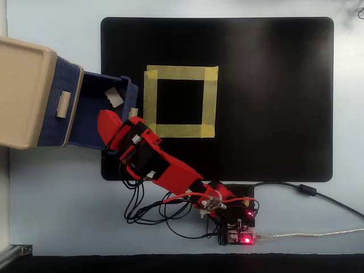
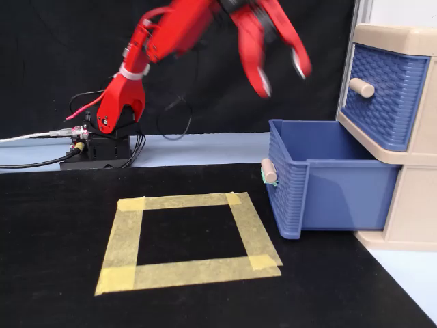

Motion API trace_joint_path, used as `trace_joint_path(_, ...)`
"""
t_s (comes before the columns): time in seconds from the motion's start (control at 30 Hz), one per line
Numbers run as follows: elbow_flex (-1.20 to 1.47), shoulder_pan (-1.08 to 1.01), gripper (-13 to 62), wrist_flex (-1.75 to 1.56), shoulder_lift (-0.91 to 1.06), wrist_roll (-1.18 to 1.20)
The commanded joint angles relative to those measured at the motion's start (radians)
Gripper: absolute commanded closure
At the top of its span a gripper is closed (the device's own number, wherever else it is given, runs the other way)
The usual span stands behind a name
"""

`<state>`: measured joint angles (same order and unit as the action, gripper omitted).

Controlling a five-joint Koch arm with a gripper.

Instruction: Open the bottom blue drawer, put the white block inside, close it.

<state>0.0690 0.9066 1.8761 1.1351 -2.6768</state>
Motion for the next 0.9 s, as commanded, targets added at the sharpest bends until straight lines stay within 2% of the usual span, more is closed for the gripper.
trace_joint_path(0.0, 0.014, 0.005, 14.9, 0.137, 0.038, 0.161)
trace_joint_path(0.07, 0.103, -0.021, 15.1, 0.143, 0.038, 0.275)
trace_joint_path(0.3, 0.368, -0.020, 14.8, 0.100, -0.061, 0.342)
trace_joint_path(0.5, 0.321, 0.057, 14.3, -0.106, -0.216, 0.331)
trace_joint_path(0.7, 0.124, 0.129, 14.4, -0.555, -0.422, 0.187)
trace_joint_path(0.87, 0.104, 0.129, 14.2, -0.572, -0.454, 0.091)
